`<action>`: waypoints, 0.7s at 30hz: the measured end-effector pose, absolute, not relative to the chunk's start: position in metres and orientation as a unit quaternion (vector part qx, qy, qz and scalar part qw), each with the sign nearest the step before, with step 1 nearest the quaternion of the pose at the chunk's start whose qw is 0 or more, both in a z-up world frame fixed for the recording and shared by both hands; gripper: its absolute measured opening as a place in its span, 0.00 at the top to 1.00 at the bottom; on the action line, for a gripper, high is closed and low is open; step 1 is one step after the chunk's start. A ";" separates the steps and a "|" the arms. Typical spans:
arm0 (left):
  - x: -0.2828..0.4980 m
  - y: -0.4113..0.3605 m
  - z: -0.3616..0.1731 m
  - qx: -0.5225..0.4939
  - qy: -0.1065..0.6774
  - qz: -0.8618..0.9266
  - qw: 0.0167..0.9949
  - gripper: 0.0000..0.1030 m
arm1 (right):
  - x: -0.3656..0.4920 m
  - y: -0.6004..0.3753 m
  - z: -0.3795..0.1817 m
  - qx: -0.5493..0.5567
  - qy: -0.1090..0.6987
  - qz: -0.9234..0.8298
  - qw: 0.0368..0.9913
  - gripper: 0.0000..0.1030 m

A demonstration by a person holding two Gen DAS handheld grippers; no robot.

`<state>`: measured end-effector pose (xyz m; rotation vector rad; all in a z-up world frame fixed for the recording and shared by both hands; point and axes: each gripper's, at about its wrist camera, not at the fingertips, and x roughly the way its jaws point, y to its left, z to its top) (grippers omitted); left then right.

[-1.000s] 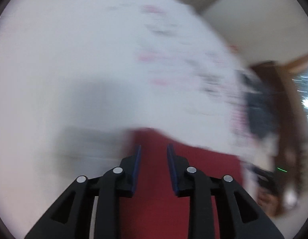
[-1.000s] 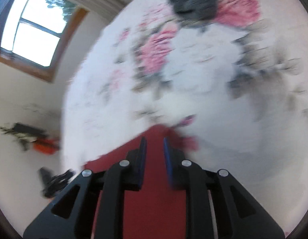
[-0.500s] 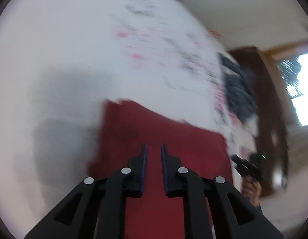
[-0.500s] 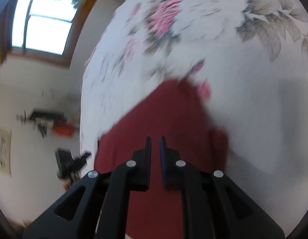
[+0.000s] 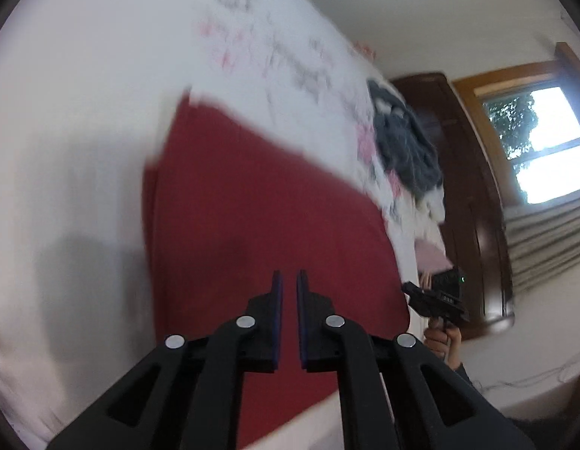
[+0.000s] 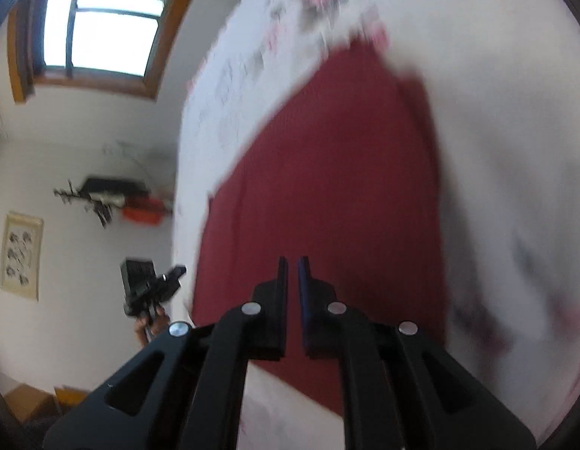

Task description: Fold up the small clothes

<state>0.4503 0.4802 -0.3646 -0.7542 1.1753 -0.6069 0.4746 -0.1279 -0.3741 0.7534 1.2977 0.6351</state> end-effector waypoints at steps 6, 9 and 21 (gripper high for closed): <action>0.428 0.504 -0.398 -0.360 0.559 -0.200 0.720 0.98 | 0.458 -0.144 -0.396 0.358 0.587 0.218 0.692 1.00; 0.408 0.492 -0.359 -0.368 0.519 -0.242 0.732 0.97 | 0.434 -0.123 -0.362 0.355 0.566 0.254 0.700 0.96; 0.401 0.361 -0.395 -0.303 0.592 -0.330 0.670 0.97 | 0.409 0.047 -0.396 0.294 0.620 0.325 0.650 1.00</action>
